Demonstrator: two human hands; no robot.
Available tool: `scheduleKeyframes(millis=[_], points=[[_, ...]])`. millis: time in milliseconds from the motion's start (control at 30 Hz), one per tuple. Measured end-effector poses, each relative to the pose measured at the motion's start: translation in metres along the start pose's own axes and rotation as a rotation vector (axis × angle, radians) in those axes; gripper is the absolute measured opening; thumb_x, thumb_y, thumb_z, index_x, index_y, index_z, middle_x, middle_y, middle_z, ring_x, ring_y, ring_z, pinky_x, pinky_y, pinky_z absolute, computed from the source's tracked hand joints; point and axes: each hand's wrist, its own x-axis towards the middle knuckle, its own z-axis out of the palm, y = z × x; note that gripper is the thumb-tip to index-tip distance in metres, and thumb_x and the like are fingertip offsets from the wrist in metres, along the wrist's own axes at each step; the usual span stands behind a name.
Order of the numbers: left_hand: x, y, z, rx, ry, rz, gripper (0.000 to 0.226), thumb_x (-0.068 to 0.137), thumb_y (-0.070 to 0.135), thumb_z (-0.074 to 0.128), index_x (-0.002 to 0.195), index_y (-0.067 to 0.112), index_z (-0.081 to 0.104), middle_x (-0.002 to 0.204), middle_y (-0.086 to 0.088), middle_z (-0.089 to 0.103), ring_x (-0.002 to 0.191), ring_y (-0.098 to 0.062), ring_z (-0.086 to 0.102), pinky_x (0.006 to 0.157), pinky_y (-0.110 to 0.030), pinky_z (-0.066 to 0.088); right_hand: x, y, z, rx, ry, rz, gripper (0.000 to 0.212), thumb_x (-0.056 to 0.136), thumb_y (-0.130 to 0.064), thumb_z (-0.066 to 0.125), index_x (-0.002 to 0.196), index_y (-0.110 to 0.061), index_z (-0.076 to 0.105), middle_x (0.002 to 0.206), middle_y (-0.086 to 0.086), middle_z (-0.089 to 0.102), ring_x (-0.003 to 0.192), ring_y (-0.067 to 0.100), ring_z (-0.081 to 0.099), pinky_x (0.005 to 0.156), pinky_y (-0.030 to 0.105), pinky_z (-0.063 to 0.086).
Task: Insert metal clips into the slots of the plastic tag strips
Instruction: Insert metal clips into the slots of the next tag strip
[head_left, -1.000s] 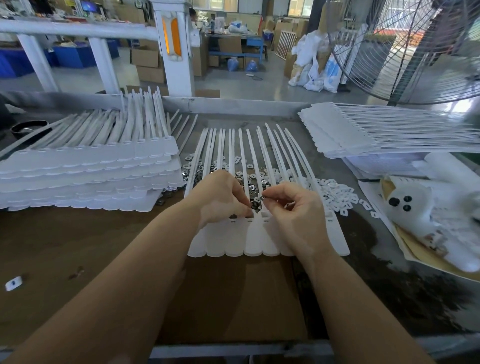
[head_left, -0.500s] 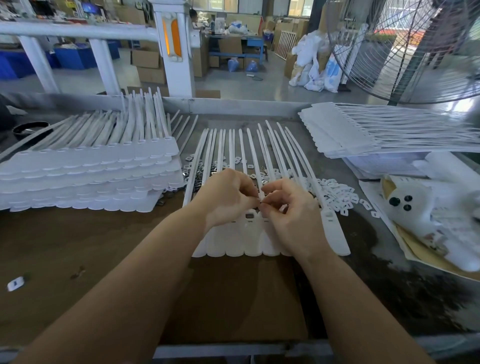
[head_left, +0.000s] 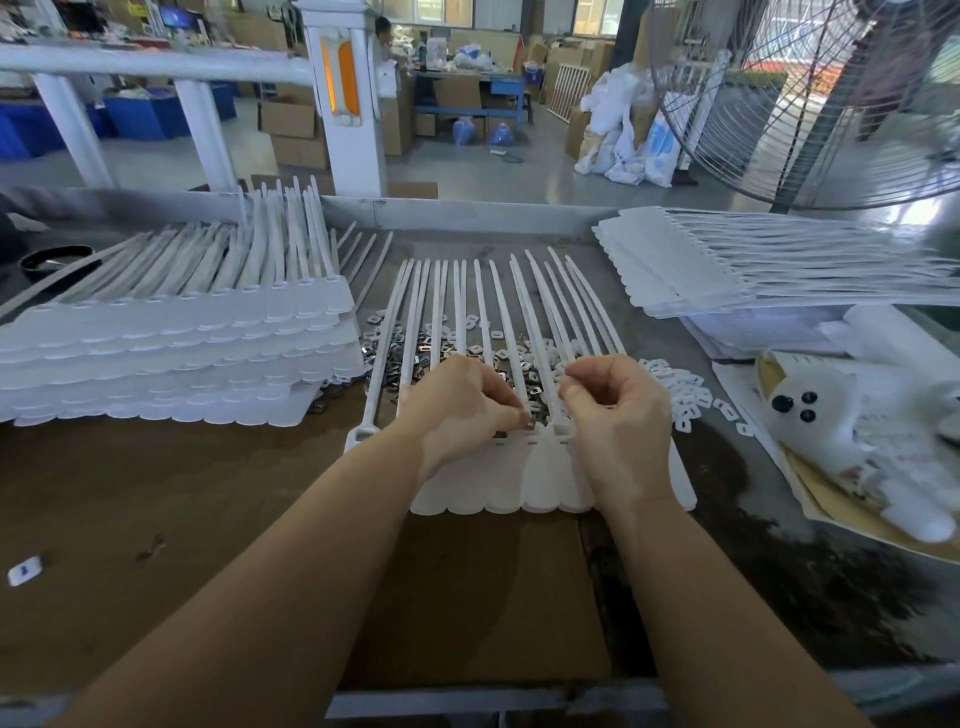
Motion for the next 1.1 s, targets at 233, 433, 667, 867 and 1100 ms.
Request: scheduleKeyframes(millis=[233, 433, 667, 867, 1100], points=[[0.0024, 0.0042, 0.0014, 0.017, -0.004, -0.04, 0.015, 0.073, 0.026, 0.078, 0.062, 0.029, 0.068, 0.077, 0.003, 0.069, 0.079, -0.014, 0.06, 0.076, -0.033, 0.05, 0.0, -0.0012, 0.0, -0.011, -0.003, 0.006, 0.016, 0.084, -0.007, 0.064, 0.081, -0.022, 0.064, 0.078, -0.005, 0.065, 0.077, 0.011, 0.062, 0.073, 0.024, 0.053], [0.0036, 0.0077, 0.0012, -0.025, -0.031, -0.09, 0.013, 0.072, 0.023, 0.079, 0.063, 0.023, 0.069, 0.074, 0.001, 0.067, 0.073, -0.013, 0.059, 0.067, -0.029, 0.048, -0.0008, -0.0026, -0.0008, -0.025, -0.006, -0.003, 0.018, 0.083, -0.007, 0.064, 0.079, -0.024, 0.063, 0.077, -0.009, 0.064, 0.076, 0.008, 0.061, 0.071, 0.02, 0.051], [0.0038, 0.0061, 0.0023, -0.036, 0.004, -0.126, 0.021, 0.069, 0.018, 0.081, 0.055, 0.023, 0.065, 0.067, 0.003, 0.064, 0.072, -0.013, 0.058, 0.07, -0.03, 0.049, -0.0008, -0.0032, -0.0009, -0.035, -0.015, -0.014, 0.014, 0.084, -0.007, 0.064, 0.082, -0.021, 0.064, 0.079, -0.008, 0.064, 0.079, 0.009, 0.061, 0.072, 0.019, 0.051], [0.0026, 0.0066, 0.0072, -0.036, 0.062, -0.154, 0.023, 0.071, 0.023, 0.08, 0.054, 0.023, 0.064, 0.065, 0.002, 0.063, 0.076, -0.018, 0.059, 0.074, -0.034, 0.05, -0.0013, -0.0032, 0.0, -0.023, -0.017, -0.01, 0.016, 0.084, -0.007, 0.064, 0.08, -0.023, 0.063, 0.077, -0.008, 0.063, 0.077, 0.009, 0.06, 0.07, 0.017, 0.05], [-0.0005, 0.0089, 0.0088, 0.045, 0.065, -0.173, 0.018, 0.071, 0.03, 0.078, 0.06, 0.024, 0.066, 0.072, 0.005, 0.066, 0.087, -0.018, 0.06, 0.098, -0.046, 0.041, -0.0018, -0.0034, -0.0007, -0.041, -0.027, -0.007, 0.012, 0.084, -0.008, 0.063, 0.084, -0.021, 0.065, 0.079, -0.007, 0.064, 0.078, 0.008, 0.06, 0.07, 0.016, 0.05]])
